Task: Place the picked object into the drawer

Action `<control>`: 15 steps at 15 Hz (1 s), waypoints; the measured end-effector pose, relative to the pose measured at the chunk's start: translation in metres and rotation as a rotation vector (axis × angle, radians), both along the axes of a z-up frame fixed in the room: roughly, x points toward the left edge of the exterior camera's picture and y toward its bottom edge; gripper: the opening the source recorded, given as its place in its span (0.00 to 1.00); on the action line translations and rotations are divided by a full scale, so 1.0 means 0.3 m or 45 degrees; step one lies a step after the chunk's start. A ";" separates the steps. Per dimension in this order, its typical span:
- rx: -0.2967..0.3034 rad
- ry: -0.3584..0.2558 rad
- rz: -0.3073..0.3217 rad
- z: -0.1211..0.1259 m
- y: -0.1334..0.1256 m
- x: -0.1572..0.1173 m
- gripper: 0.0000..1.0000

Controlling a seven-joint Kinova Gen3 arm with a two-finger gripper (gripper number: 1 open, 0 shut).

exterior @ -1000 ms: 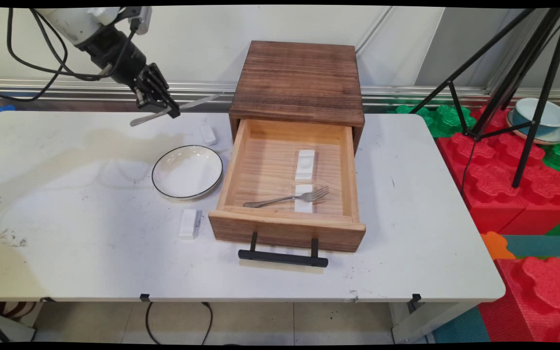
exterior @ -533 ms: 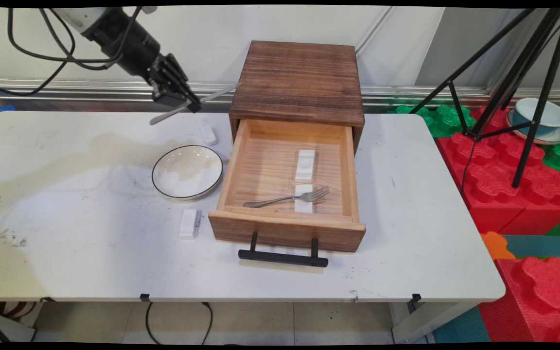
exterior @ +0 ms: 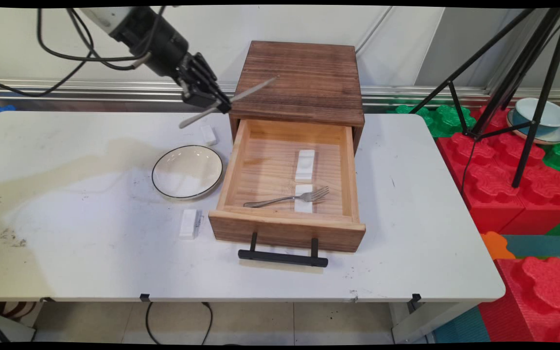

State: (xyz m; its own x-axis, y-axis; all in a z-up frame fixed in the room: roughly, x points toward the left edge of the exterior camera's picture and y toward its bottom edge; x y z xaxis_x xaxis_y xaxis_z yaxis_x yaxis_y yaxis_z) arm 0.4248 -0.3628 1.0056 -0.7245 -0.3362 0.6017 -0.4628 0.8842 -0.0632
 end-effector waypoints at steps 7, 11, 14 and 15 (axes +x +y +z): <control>-0.004 0.028 -0.038 -0.075 -0.068 -0.165 0.00; 0.007 0.016 -0.048 -0.136 -0.108 -0.240 0.00; 0.017 0.004 -0.038 -0.198 -0.160 -0.310 0.00; 0.020 -0.003 -0.035 -0.217 -0.176 -0.327 0.00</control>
